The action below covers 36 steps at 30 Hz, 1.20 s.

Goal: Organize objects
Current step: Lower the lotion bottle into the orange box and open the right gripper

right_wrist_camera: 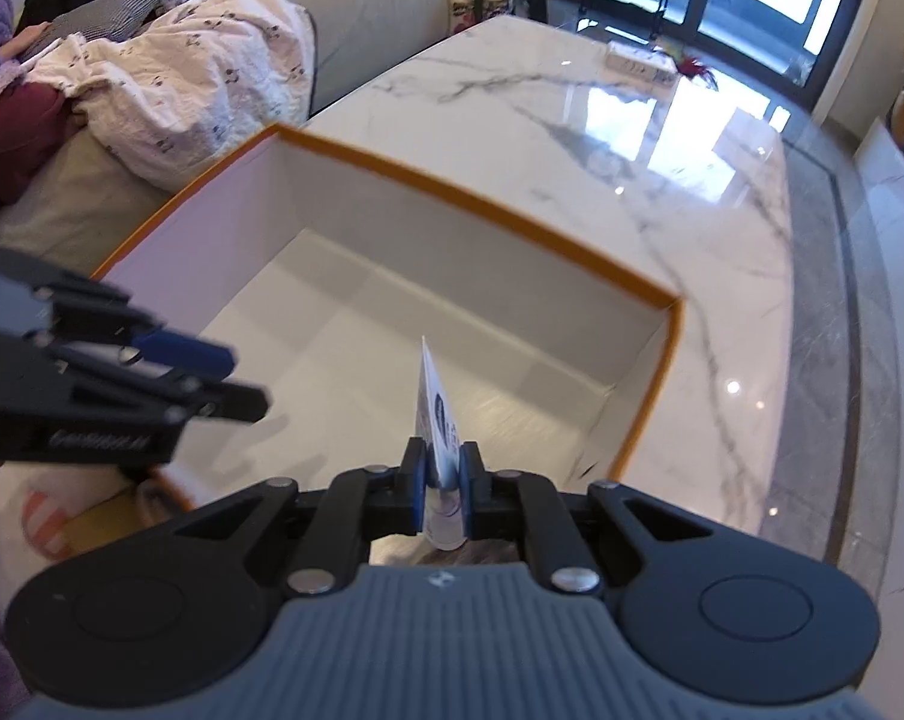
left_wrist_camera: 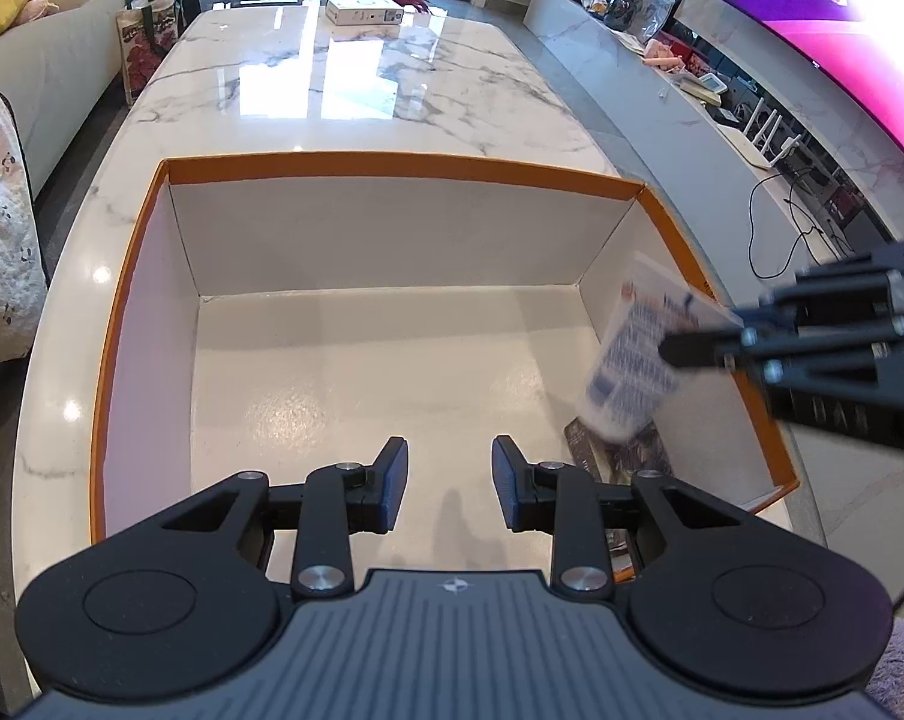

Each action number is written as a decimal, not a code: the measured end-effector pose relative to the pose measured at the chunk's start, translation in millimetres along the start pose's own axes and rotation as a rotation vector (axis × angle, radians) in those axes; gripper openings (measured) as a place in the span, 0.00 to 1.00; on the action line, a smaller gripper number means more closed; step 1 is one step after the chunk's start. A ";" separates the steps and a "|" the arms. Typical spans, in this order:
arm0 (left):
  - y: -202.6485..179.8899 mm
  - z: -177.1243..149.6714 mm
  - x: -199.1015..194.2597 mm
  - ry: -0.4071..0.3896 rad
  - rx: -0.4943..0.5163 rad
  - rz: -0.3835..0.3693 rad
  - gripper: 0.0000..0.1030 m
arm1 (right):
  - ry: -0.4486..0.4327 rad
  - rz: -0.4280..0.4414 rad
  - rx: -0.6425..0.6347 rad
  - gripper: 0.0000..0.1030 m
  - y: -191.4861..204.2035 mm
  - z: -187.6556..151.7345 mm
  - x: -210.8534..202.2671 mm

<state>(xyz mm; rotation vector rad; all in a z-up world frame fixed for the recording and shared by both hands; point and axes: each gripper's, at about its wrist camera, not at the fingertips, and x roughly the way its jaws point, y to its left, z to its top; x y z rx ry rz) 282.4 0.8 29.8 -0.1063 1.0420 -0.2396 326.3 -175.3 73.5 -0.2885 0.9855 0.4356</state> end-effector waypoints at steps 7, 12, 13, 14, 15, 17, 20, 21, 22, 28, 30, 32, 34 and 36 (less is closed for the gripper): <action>-5.1 -0.3 0.9 0.001 0.008 -0.006 0.33 | -0.011 -0.038 0.013 0.11 -21.3 7.7 15.7; -4.1 -0.6 -0.5 0.002 0.003 -0.004 0.33 | 0.024 -0.027 -0.016 0.11 -26.7 2.4 29.8; -3.2 -0.5 -0.6 0.001 -0.001 -0.003 0.33 | 0.032 -0.026 -0.024 0.11 -27.5 1.6 31.8; -2.9 -0.3 -0.8 0.001 -0.004 -0.002 0.33 | 0.042 -0.026 -0.033 0.11 -27.7 0.8 33.7; -2.5 0.0 -1.0 0.000 -0.005 -0.003 0.33 | 0.054 -0.031 -0.039 0.11 -28.3 0.3 36.1; -3.0 1.0 -1.8 0.000 -0.004 -0.006 0.33 | 0.075 -0.041 -0.050 0.11 -26.9 -1.8 39.6; -3.7 1.1 -4.6 -0.003 -0.003 -0.011 0.33 | 0.083 -0.044 -0.052 0.11 -24.3 -2.3 38.9; -3.9 0.8 -6.3 -0.004 -0.005 -0.011 0.33 | 0.080 -0.054 -0.055 0.11 -23.2 -2.1 37.6; -3.8 -0.2 -8.1 -0.006 -0.005 -0.010 0.33 | 0.073 -0.067 -0.062 0.12 -21.9 -1.6 35.5; -8.9 -6.7 -32.4 -0.033 0.005 -0.027 0.33 | 0.026 -0.107 -0.060 0.18 -17.7 -4.2 7.5; -10.5 -11.0 -44.7 -0.045 0.006 -0.050 0.33 | -0.006 -0.116 -0.052 0.18 -13.3 -8.4 -7.9; -11.8 -16.5 -57.5 -0.057 0.008 -0.075 0.33 | -0.043 -0.124 -0.038 0.19 -6.9 -14.6 -25.1; -13.0 -24.5 -69.7 -0.072 0.015 -0.083 0.33 | -0.083 -0.129 -0.013 0.19 1.5 -24.8 -43.9; -15.0 -34.0 -82.6 -0.095 0.039 -0.082 0.33 | -0.124 -0.127 0.020 0.19 9.6 -37.0 -61.6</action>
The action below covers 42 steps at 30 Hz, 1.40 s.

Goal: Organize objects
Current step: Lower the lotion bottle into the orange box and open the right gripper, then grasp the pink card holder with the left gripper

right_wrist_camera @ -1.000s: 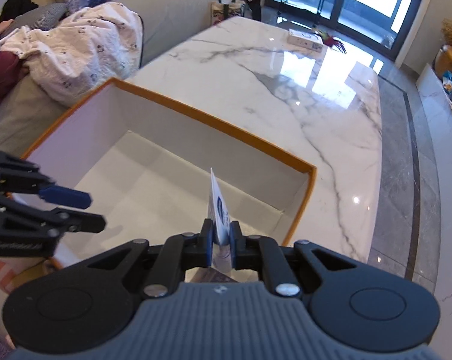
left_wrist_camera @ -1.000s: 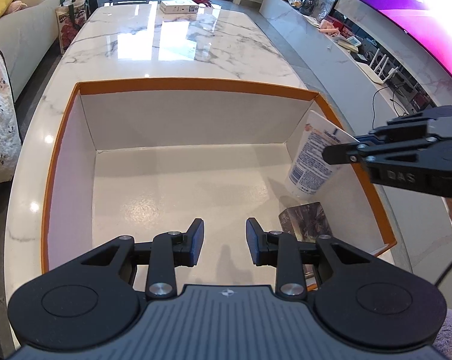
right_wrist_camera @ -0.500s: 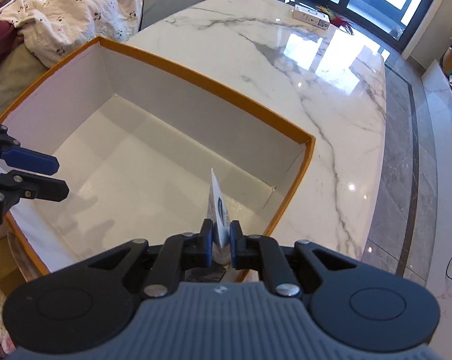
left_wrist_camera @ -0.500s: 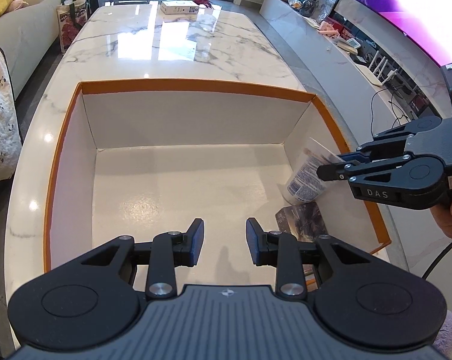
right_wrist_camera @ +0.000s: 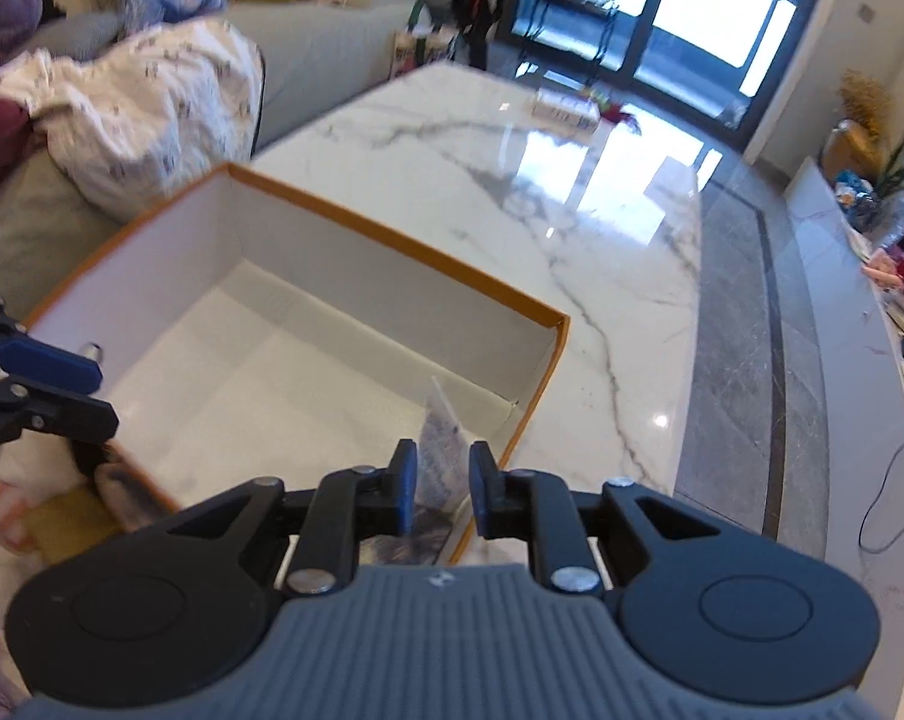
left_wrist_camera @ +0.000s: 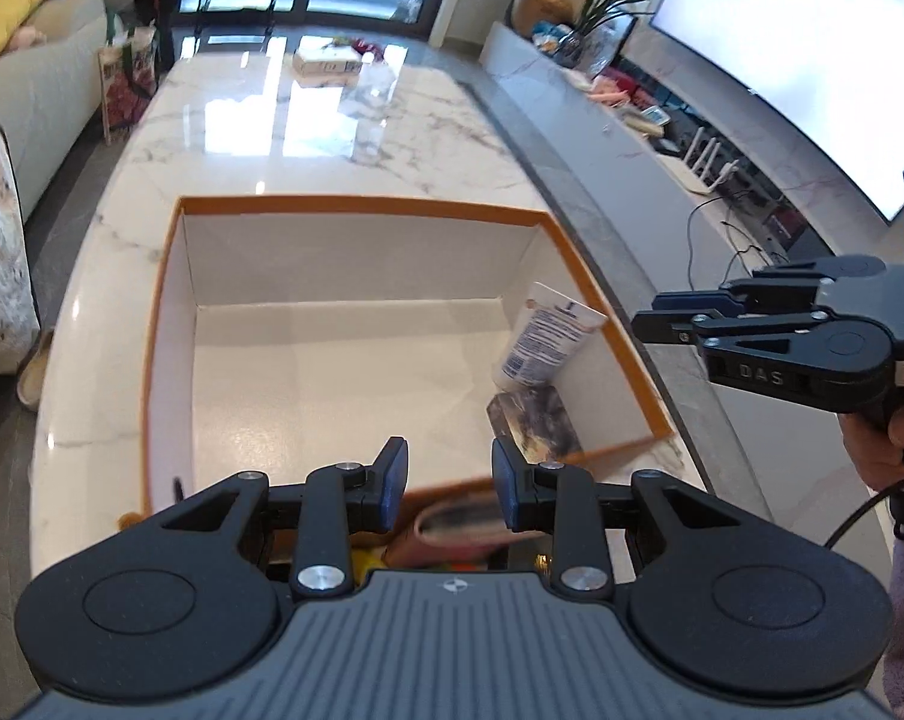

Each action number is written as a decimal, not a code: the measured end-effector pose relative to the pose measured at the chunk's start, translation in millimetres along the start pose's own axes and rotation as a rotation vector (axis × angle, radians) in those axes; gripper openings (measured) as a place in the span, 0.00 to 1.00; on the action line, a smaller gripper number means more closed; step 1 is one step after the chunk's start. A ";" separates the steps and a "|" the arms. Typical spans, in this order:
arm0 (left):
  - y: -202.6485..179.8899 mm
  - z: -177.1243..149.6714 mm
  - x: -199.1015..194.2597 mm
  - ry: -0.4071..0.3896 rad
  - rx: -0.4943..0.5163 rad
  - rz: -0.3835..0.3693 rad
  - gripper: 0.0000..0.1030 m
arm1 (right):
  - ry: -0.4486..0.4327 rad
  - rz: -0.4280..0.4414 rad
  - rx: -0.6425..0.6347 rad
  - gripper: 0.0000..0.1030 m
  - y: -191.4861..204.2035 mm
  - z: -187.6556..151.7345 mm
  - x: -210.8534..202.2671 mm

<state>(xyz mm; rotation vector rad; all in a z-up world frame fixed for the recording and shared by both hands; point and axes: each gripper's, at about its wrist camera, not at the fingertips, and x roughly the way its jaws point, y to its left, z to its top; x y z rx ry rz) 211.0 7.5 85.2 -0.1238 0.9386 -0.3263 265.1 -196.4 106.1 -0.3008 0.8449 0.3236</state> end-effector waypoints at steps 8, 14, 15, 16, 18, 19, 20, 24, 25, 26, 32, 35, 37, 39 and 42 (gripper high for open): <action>-5.8 -37.8 -26.4 -0.036 0.068 0.020 0.35 | -0.107 0.046 0.205 0.25 30.6 -53.5 -53.3; -7.7 -75.3 -20.6 -0.031 0.161 0.104 0.57 | -0.067 0.119 0.293 0.33 68.0 -91.7 -45.1; -8.0 -80.3 -18.5 -0.028 0.176 0.116 0.57 | -0.057 0.116 0.304 0.33 73.0 -97.5 -42.2; -8.4 -85.4 -16.3 -0.023 0.189 0.123 0.57 | -0.046 0.109 0.319 0.33 76.9 -103.9 -38.6; -8.4 -94.1 -13.4 -0.016 0.191 0.119 0.57 | -0.028 0.082 0.352 0.36 81.7 -116.6 -31.4; -8.3 -96.3 -12.7 -0.022 0.185 0.106 0.57 | -0.017 0.071 0.368 0.42 81.2 -123.0 -27.2; -8.1 -98.0 -12.5 -0.044 0.177 0.089 0.57 | -0.008 0.064 0.381 0.44 81.4 -127.8 -22.4; -12.0 -99.3 -11.9 -0.152 0.182 0.067 0.62 | 0.013 0.063 0.495 0.51 73.7 -144.7 -4.3; -16.2 -98.7 -10.1 -0.172 0.209 0.071 0.62 | 0.022 0.072 0.530 0.54 71.1 -147.6 -0.4; -20.2 -97.7 -7.7 -0.181 0.238 0.074 0.62 | 0.031 0.083 0.557 0.54 68.6 -149.9 2.9; -30.4 -86.7 22.4 -0.181 0.303 0.081 0.63 | 0.042 0.124 0.607 0.67 65.4 -155.8 11.7; -32.3 -82.8 39.5 -0.172 0.330 0.107 0.63 | 0.052 0.136 0.614 0.68 64.4 -154.8 14.5; -34.7 -83.9 46.1 -0.188 0.361 0.118 0.65 | 0.060 0.149 0.617 0.69 64.2 -155.1 17.2; -37.2 -83.3 52.4 -0.184 0.384 0.130 0.65 | 0.069 0.154 0.613 0.71 65.1 -154.5 20.3; -37.7 -81.3 59.6 -0.171 0.363 0.134 0.70 | 0.090 0.140 0.592 0.72 66.5 -153.3 27.6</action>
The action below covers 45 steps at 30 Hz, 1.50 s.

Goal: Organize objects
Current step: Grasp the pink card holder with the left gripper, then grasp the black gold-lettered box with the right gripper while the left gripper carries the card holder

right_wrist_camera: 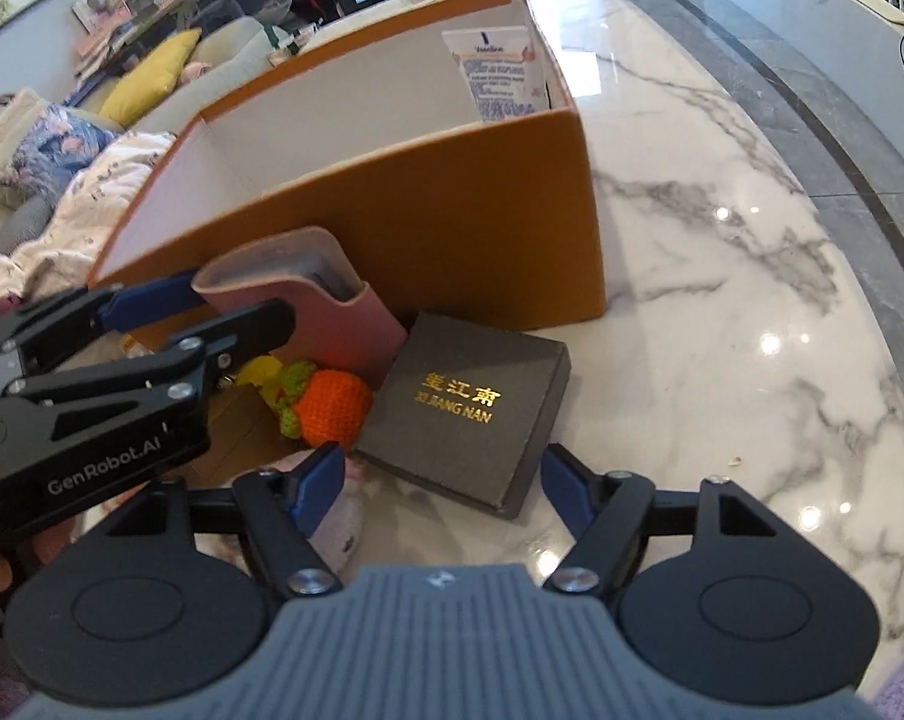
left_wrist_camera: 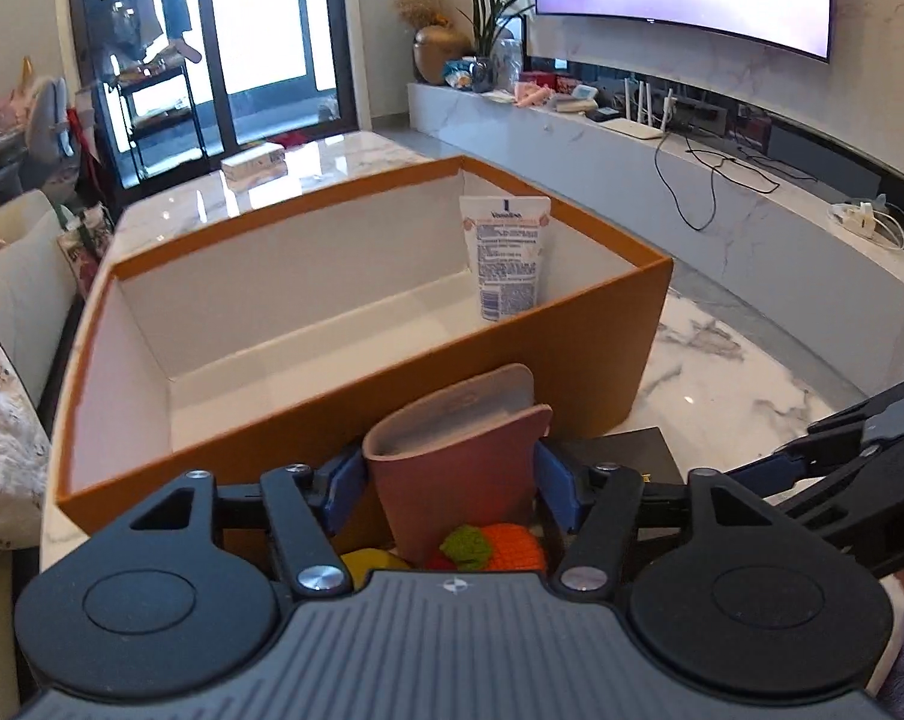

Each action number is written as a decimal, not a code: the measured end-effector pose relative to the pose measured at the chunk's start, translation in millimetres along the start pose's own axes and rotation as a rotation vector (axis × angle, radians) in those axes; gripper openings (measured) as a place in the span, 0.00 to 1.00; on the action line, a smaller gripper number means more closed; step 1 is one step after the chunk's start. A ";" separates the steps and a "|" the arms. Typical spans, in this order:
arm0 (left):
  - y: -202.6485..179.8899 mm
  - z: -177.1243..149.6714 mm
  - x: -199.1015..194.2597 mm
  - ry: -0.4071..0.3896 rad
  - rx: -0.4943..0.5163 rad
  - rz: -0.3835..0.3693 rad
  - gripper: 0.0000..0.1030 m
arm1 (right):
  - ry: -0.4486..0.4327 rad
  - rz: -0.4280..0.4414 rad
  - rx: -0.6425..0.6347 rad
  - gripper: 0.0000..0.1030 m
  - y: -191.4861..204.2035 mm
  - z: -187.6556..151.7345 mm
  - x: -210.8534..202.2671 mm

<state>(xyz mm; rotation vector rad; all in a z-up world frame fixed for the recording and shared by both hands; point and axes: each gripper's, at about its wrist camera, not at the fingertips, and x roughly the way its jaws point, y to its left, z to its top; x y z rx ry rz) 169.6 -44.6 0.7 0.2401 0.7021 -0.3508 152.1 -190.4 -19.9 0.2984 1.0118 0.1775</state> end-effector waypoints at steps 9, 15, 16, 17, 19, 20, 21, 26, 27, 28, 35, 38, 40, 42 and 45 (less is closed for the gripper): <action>-3.8 -1.3 7.2 0.023 0.031 -0.053 0.42 | 0.017 -0.036 -0.007 0.72 -11.2 -0.1 1.5; -18.2 -2.4 1.3 0.032 0.114 -0.102 0.41 | 0.013 -0.066 0.043 0.72 -26.5 0.6 -4.5; -20.3 -2.0 2.7 0.030 0.122 -0.110 0.44 | 0.017 -0.056 0.060 0.72 -29.3 0.8 -4.0; -21.6 -2.1 4.5 0.033 0.134 -0.122 0.44 | 0.021 -0.048 0.073 0.72 -30.9 0.9 -3.6; -24.5 -1.2 11.8 0.049 0.155 -0.139 0.44 | 0.029 -0.064 0.078 0.69 -33.1 1.1 -2.6; -24.8 -1.0 15.0 0.053 0.156 -0.145 0.44 | 0.027 -0.072 0.081 0.69 -34.4 0.6 -2.8; -25.0 -0.3 18.4 0.059 0.155 -0.150 0.45 | 0.023 -0.071 0.094 0.69 -37.3 0.6 -3.6; -32.1 2.5 25.7 0.071 0.184 -0.168 0.43 | 0.022 -0.069 0.136 0.67 -47.7 4.1 -4.2; -33.5 2.7 25.3 0.072 0.189 -0.171 0.40 | 0.021 -0.073 0.141 0.67 -47.4 4.3 -4.4; -34.5 3.0 24.3 0.072 0.187 -0.169 0.37 | 0.020 -0.070 0.143 0.67 -47.2 4.4 -5.0; -23.9 8.6 9.5 0.052 0.121 -0.151 0.25 | 0.007 -0.109 -0.075 0.77 -29.9 4.3 -7.8; -20.3 12.6 0.5 0.029 0.111 -0.141 0.25 | 0.028 -0.121 -0.207 0.84 -22.6 6.2 -3.7; -19.9 15.2 -6.0 0.010 0.106 -0.141 0.25 | 0.021 -0.112 -0.242 0.85 -22.0 7.8 -3.3; -20.8 17.6 -13.0 -0.010 0.110 -0.139 0.24 | 0.031 -0.103 -0.265 0.85 -21.8 11.1 -0.9; -21.3 21.4 -22.6 -0.031 0.103 -0.137 0.22 | 0.070 -0.077 -0.342 0.87 -14.4 13.9 5.2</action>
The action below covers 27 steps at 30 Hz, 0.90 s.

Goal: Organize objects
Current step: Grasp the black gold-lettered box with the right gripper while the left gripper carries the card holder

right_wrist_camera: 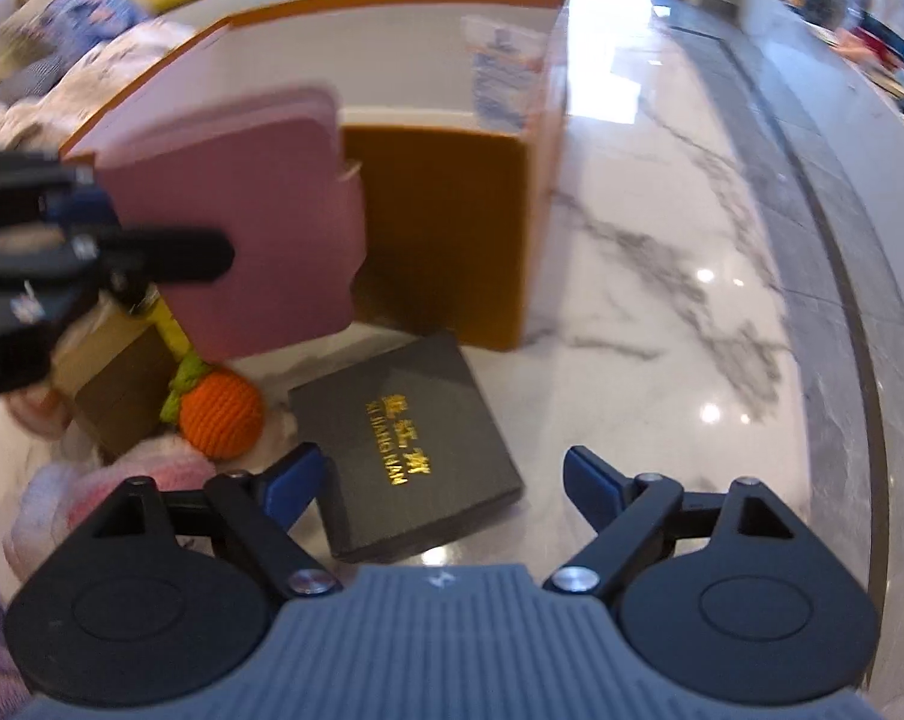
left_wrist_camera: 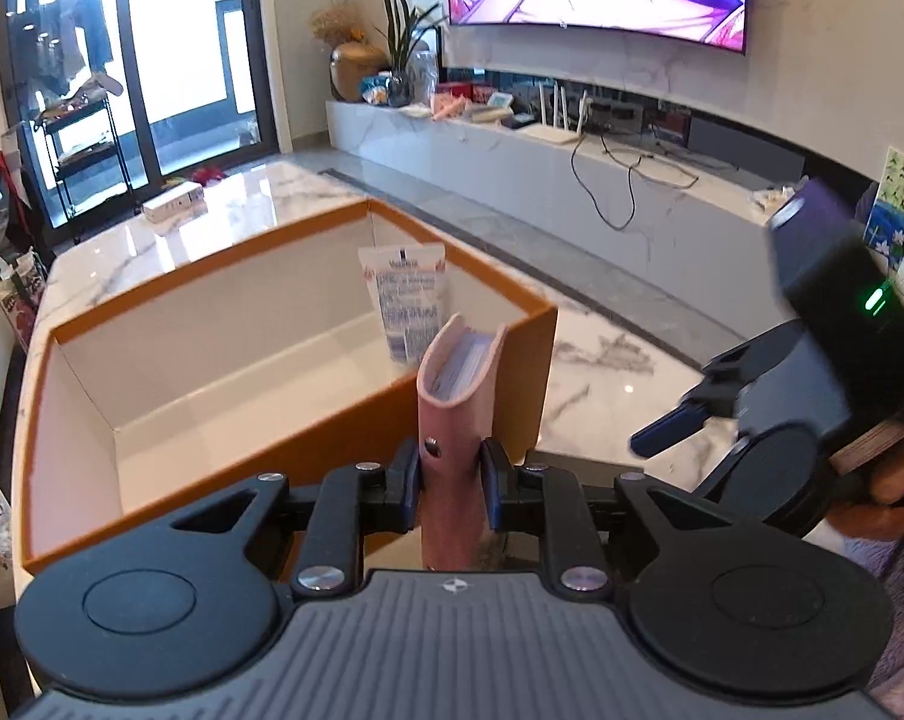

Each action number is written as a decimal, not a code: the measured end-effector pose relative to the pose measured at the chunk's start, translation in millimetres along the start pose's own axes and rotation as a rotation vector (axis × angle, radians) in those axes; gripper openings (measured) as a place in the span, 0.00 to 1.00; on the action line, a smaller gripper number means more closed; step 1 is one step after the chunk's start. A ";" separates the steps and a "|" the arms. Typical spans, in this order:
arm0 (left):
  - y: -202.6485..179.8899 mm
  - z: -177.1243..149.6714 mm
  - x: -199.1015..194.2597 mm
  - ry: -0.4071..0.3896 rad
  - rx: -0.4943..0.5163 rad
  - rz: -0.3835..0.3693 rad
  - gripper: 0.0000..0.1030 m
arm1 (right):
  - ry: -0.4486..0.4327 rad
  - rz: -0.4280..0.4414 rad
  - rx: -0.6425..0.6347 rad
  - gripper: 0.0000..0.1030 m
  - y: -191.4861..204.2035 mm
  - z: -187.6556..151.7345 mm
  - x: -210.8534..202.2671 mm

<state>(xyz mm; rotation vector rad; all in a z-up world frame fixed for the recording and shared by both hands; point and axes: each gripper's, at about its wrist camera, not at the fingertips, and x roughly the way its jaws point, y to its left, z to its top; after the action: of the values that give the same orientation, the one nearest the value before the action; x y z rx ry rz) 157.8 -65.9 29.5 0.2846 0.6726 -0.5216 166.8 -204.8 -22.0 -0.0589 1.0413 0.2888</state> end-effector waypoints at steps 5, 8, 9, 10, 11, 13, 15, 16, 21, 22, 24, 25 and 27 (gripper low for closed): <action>7.4 6.1 -13.3 -0.029 -0.068 -0.012 0.20 | 0.038 -0.001 -0.102 0.88 7.3 7.3 14.9; 12.9 8.1 -19.2 -0.042 -0.098 -0.008 0.19 | 0.069 -0.013 -0.138 0.88 10.0 7.7 25.6; 14.0 7.6 -21.8 -0.048 -0.102 -0.004 0.19 | 0.069 -0.017 -0.143 0.87 10.7 7.3 27.5; 14.3 7.3 -25.2 -0.054 -0.106 0.001 0.19 | 0.068 -0.014 -0.142 0.80 10.8 6.8 28.4; 15.0 7.5 -27.7 -0.060 -0.110 0.003 0.19 | 0.069 -0.013 -0.133 0.78 10.5 6.6 28.5; 16.8 8.0 -33.0 -0.070 -0.118 -0.001 0.19 | 0.069 -0.025 -0.118 0.77 10.5 6.0 26.7; 17.6 9.2 -38.8 -0.086 -0.128 0.000 0.19 | 0.057 -0.029 -0.116 0.77 11.2 3.7 21.9; 18.4 11.2 -41.9 -0.095 -0.132 0.000 0.19 | 0.048 -0.036 -0.113 0.77 11.3 2.5 17.5; 28.6 21.0 -59.2 -0.142 -0.182 -0.016 0.19 | -0.029 -0.044 -0.079 0.77 7.4 1.3 -21.3; 30.3 23.3 -61.8 -0.152 -0.184 -0.008 0.19 | -0.045 -0.039 -0.063 0.77 4.9 1.3 -31.2; 33.8 26.8 -66.1 -0.173 -0.192 0.004 0.19 | -0.082 -0.033 -0.040 0.77 1.8 2.1 -50.8; 37.1 28.9 -68.1 -0.183 -0.201 0.004 0.19 | -0.104 -0.031 -0.031 0.77 0.9 2.8 -61.9; 45.1 31.5 -71.3 -0.203 -0.223 0.002 0.19 | -0.154 -0.017 -0.012 0.77 5.7 7.1 -83.2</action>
<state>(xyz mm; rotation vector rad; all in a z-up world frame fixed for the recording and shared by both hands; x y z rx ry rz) 151.4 -15.2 103.7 0.0220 0.5269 -0.4614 132.1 -215.3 53.5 -0.0552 0.8855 0.2796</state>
